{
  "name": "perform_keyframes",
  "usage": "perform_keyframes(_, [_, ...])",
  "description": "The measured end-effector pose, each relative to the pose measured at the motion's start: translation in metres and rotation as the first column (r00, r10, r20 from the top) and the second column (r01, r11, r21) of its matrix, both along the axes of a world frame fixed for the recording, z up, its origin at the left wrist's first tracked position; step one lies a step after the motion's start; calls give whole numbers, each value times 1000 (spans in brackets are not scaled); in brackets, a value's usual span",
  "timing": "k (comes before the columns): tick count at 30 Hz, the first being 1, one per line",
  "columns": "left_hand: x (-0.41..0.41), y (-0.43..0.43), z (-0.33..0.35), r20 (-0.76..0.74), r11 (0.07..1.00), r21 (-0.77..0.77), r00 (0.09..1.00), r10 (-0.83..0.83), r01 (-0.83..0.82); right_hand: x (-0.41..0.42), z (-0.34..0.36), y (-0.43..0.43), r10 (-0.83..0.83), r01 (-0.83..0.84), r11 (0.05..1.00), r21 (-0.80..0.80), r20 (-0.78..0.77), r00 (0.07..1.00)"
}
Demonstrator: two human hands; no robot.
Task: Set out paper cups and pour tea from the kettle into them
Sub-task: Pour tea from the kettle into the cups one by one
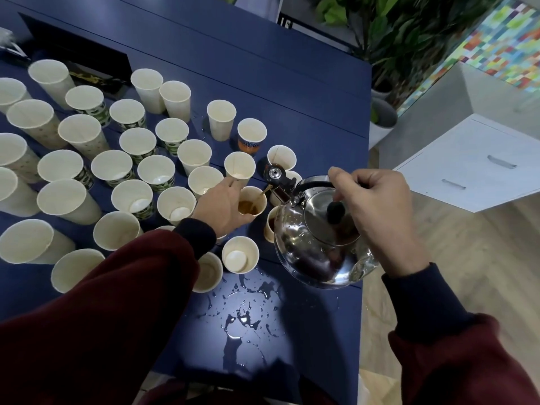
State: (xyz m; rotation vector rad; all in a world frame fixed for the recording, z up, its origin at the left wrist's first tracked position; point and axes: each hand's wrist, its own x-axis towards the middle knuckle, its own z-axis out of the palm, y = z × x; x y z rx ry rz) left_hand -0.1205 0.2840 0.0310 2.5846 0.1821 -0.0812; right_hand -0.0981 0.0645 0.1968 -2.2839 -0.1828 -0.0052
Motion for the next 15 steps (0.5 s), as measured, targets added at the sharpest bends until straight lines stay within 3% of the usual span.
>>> perform_keyframes(7, [-11,-1,11,18,996,-63,998,66,-65,-3,-5,1,-48,55,975,214,-41,998])
perform_keyframes(15, [-53,-12,24,53,996,-71,997,52,-49,-17,-4,-8,14,-11,983,182,-14,1000])
